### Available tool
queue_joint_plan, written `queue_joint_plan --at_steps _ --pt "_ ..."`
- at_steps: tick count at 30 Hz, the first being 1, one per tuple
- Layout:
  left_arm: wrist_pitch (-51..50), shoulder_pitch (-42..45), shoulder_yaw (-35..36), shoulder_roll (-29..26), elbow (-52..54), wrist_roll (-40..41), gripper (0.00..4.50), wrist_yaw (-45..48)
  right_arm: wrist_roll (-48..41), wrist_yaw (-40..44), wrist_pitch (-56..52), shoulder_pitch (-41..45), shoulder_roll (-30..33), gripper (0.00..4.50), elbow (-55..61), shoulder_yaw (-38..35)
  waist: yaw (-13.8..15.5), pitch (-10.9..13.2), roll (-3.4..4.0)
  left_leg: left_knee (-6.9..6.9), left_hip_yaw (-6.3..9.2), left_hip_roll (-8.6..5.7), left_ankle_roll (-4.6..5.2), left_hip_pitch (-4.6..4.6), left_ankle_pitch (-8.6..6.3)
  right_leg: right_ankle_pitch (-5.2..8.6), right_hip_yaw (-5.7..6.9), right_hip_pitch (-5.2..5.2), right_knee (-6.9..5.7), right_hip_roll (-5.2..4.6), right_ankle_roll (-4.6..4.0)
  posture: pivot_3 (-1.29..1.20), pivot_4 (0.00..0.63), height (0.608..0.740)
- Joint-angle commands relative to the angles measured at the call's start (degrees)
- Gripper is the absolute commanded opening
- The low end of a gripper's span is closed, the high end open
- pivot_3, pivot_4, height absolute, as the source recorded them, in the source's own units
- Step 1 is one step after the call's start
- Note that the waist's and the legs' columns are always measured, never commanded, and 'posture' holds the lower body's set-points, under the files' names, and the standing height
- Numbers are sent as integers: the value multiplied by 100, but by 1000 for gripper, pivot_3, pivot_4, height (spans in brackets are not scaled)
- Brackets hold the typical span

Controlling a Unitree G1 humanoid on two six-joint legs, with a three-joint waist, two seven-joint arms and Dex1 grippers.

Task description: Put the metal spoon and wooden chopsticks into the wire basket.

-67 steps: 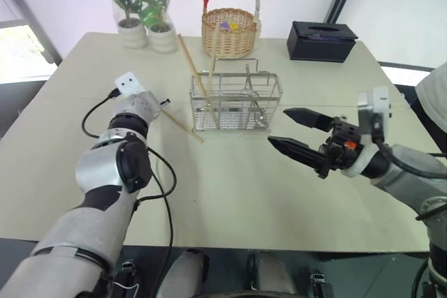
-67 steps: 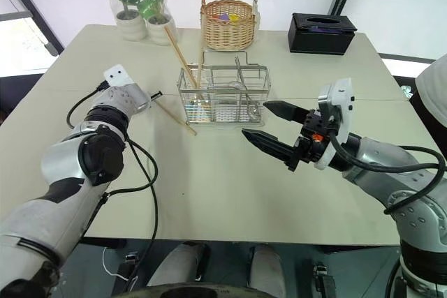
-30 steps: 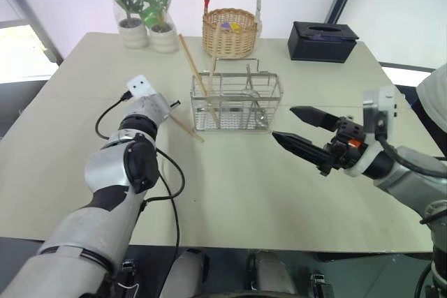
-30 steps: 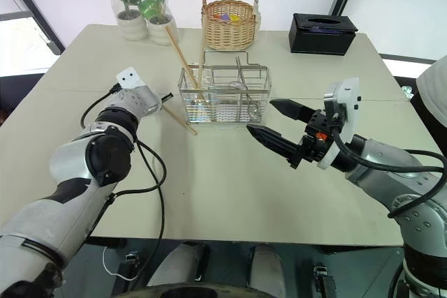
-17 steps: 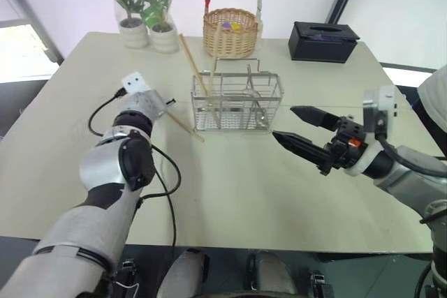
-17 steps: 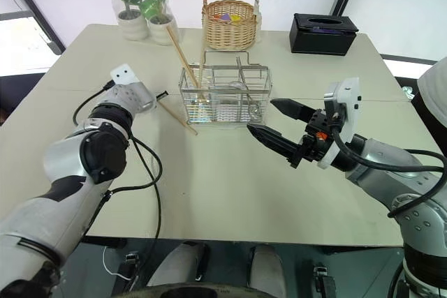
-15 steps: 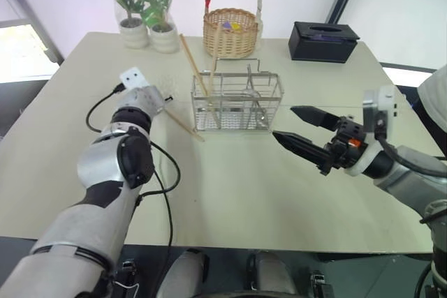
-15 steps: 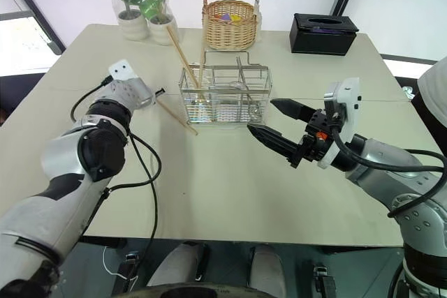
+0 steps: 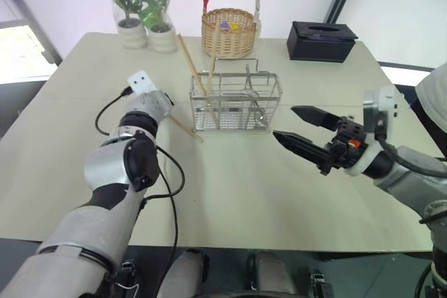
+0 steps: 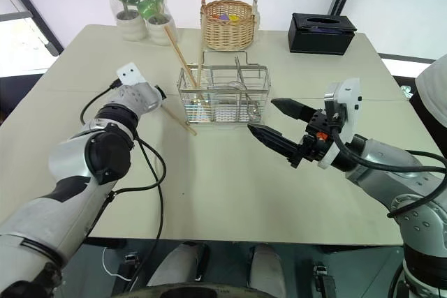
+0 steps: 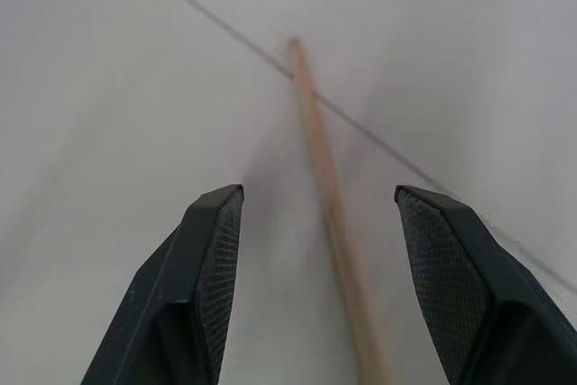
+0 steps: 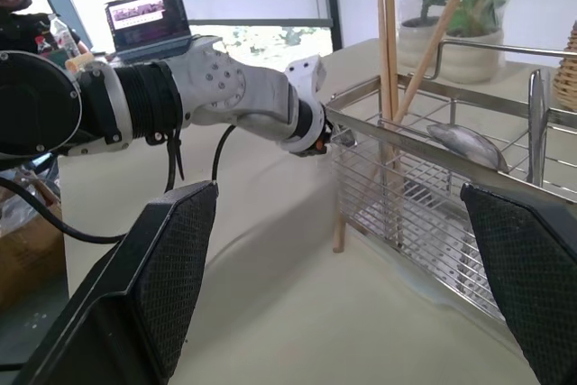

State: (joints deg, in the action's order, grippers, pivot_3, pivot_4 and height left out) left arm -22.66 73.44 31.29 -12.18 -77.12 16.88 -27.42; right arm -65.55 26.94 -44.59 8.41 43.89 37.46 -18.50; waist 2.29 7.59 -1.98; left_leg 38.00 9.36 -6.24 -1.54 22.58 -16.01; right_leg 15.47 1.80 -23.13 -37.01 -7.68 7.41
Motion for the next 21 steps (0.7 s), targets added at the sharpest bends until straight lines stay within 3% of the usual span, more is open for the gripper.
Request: queue_joint_plan --at_steps 1,6,9,13,21 --pt "89 -7 54 -46 8 21 2820 -45 -103 -47 136 -29 14 4497 216 -205 0 0 0 0 0 0 0 -2 0 0 0 1 0 0 0 0 150 655" --pt "169 -94 96 -78 -8 9 2820 -5 -192 -144 153 -108 16 4497 269 -274 -8 -3 3 0 -1 1 0 -4 0 0 -1 2 -2 0 0 0 150 655" --pt "222 -95 124 -90 -6 14 2054 12 -254 -211 157 -109 6 4497 267 -306 -5 -3 3 0 -3 2 0 -7 0 0 -2 3 -4 0 0 0 150 655" --pt "213 -76 136 -107 -10 0 28 6 -296 -248 177 -112 -2 4497 270 -321 12 -4 2 0 -1 2 0 -7 0 0 -2 3 -6 1 0 0 150 655" --pt "60 60 131 -162 -5 3 28 -158 -302 -319 223 -84 7 4497 244 -251 2 -5 0 0 -3 -1 0 -6 0 0 -2 3 -4 1 0 0 150 655"
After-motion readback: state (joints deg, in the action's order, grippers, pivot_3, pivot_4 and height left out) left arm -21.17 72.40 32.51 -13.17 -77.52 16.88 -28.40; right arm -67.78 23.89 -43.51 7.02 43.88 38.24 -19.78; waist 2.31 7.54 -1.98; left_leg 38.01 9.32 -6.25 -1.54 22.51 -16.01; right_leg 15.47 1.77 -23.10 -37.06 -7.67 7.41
